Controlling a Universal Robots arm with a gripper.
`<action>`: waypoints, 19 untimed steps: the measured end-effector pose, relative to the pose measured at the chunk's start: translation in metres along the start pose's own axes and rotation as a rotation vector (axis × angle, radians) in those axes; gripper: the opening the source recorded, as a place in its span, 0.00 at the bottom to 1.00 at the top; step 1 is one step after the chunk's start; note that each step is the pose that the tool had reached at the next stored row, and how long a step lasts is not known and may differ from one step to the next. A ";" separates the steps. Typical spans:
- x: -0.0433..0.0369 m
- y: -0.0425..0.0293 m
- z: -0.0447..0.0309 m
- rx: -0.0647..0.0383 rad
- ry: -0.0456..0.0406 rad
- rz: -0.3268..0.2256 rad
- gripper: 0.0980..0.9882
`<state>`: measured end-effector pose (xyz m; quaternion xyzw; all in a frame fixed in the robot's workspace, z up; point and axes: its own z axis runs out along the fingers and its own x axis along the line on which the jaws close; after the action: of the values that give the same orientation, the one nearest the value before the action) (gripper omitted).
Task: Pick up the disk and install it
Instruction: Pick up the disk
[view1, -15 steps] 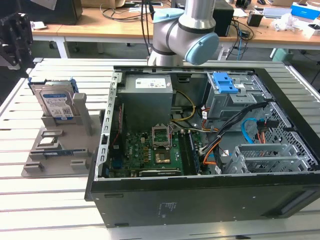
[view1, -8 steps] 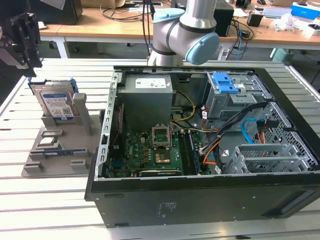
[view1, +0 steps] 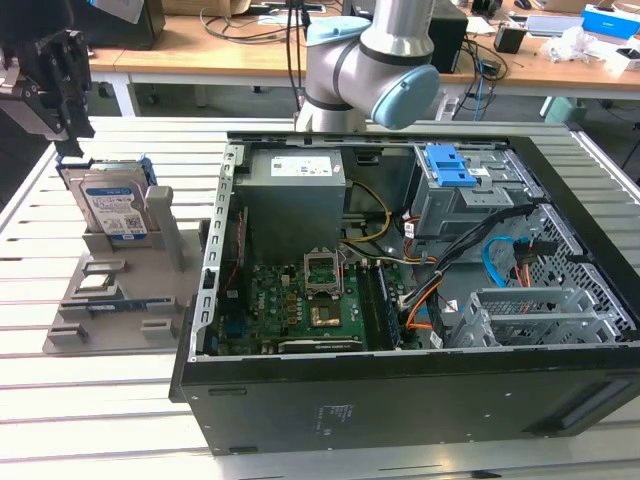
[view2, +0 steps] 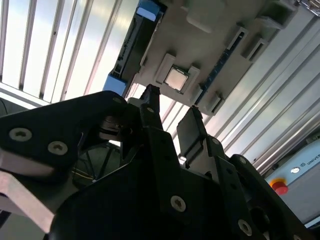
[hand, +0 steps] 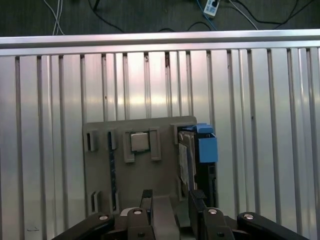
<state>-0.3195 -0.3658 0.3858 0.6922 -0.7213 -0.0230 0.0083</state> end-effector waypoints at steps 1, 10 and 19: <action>0.0000 -0.0006 0.0004 0.000 0.0000 0.000 0.36; -0.0003 -0.0061 0.0032 0.000 0.0000 0.000 0.36; -0.0004 -0.0099 0.0150 0.000 0.0004 0.000 0.36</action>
<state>-0.3103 -0.3655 0.3704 0.6922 -0.7213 -0.0229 0.0084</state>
